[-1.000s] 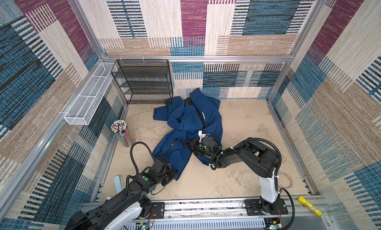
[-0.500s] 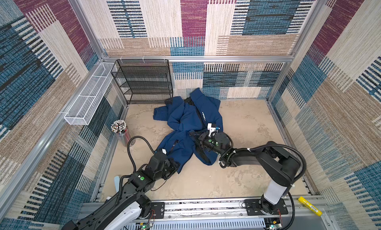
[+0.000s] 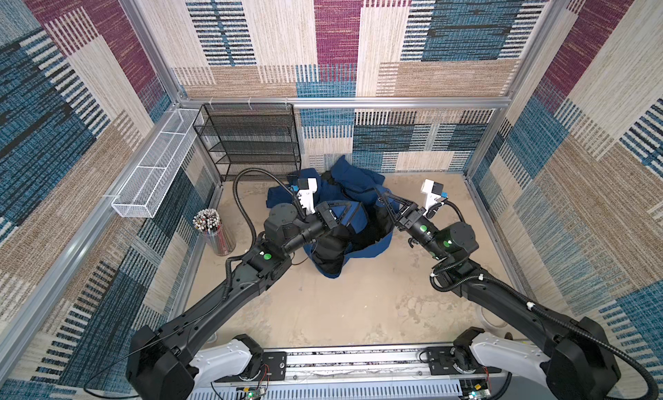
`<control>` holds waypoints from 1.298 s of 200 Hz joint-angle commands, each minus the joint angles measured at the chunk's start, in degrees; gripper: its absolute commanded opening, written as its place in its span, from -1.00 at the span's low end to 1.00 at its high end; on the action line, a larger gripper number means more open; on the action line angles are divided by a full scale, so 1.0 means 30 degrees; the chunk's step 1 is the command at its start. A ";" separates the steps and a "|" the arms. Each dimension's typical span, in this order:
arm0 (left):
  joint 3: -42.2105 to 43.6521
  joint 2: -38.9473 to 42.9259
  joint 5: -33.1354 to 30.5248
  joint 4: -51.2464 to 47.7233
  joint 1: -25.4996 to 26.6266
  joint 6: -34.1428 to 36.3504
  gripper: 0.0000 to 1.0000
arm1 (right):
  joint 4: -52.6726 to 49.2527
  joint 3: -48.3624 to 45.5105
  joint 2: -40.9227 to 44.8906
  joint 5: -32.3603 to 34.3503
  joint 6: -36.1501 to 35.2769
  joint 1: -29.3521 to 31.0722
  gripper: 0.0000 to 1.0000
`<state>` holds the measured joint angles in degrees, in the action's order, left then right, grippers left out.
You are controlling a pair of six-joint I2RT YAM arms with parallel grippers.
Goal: Zip up the jacket
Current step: 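Lift the jacket upright with both grippers holding the zipper edges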
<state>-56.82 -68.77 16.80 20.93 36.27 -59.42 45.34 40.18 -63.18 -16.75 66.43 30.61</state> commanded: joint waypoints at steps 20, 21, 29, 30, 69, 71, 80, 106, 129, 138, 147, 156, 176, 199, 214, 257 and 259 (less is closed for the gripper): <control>-0.1159 -0.3003 -0.0039 0.9414 0.0024 -0.0083 -1.00 | 0.1902 0.0607 0.0386 -0.1630 -0.1677 -0.0069 -1.00; -0.1203 -0.3091 -0.0006 0.9554 0.0031 -0.0143 -1.00 | 0.1934 0.0594 0.0395 -0.1612 -0.1686 -0.0083 -1.00; -0.1486 -0.3734 0.0084 1.0533 0.0035 -0.0610 -1.00 | 0.2289 0.0453 0.0460 -0.1535 -0.1816 -0.0081 -1.00; -0.1513 -0.3808 0.0069 1.0582 0.0037 -0.0671 -1.00 | 0.2362 0.0443 0.0461 -0.1520 -0.1844 -0.0074 -1.00; -0.2330 -0.5759 -0.0404 1.4721 0.0271 -0.1485 -1.00 | 0.4596 -0.0782 0.0748 0.0164 -0.1098 -0.0095 -1.00; -0.2330 -0.5794 -0.0506 1.4825 0.0294 -0.1454 -1.00 | 0.4645 -0.0815 0.0776 0.0296 -0.1092 -0.0089 -1.00; -0.2259 -0.5877 -0.0883 1.5334 0.0351 -0.1305 -1.00 | 0.5115 -0.0935 0.0771 0.0698 -0.1088 -0.0074 -1.00; -0.1995 -0.6193 -0.1450 1.6625 0.0447 -0.0805 -1.00 | 0.7117 -0.1013 0.0313 0.1189 -0.1710 -0.0081 -1.00; -0.1877 -0.6753 -0.2008 1.8004 0.0547 -0.0831 -1.00 | 0.9000 -0.0886 -0.0520 0.1358 -0.2325 -0.0067 -1.00; -0.1821 -0.6980 -0.2494 1.8837 0.0727 -0.0653 -1.00 | 1.0600 -0.1138 -0.0950 0.1789 -0.2390 -0.0067 -1.00; -0.1918 -0.7222 -0.2797 1.9221 0.0876 -0.0805 -1.00 | 1.2421 -0.1524 -0.1374 0.2498 -0.2605 0.0013 -1.00; -0.2288 -0.7541 -0.2534 1.9552 0.0916 -0.0862 -1.00 | 1.3716 -0.1615 -0.1808 0.3000 -0.2789 0.0021 -1.00; -0.3084 -0.8122 -0.2648 1.9886 0.1214 -0.0909 -1.00 | 1.4271 -0.0926 -0.2437 0.2854 -0.3880 0.0130 -1.00; -0.4524 -0.9006 -0.2743 1.9889 0.1441 -0.1799 -1.00 | 1.4832 0.0057 -0.3274 0.2399 -0.5153 0.0372 -1.00; -0.5416 -0.9655 -0.3303 1.9915 0.1667 -0.3005 -1.00 | 1.5675 0.0372 -0.3697 0.2395 -0.6095 0.0537 -1.00; -0.7400 -1.0719 -0.4303 1.9919 0.2466 -0.3386 -1.00 | 1.7363 0.1204 -0.4717 0.2635 -0.7063 0.0830 -1.00; -0.7472 -1.0792 -0.4330 1.9926 0.2491 -0.3453 -1.00 | 1.7512 0.1241 -0.4794 0.2665 -0.7058 0.0839 -1.00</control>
<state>-76.36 -99.77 6.13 76.69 43.03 -66.48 80.25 42.57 -76.03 -8.82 48.10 32.67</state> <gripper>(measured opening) 0.051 0.081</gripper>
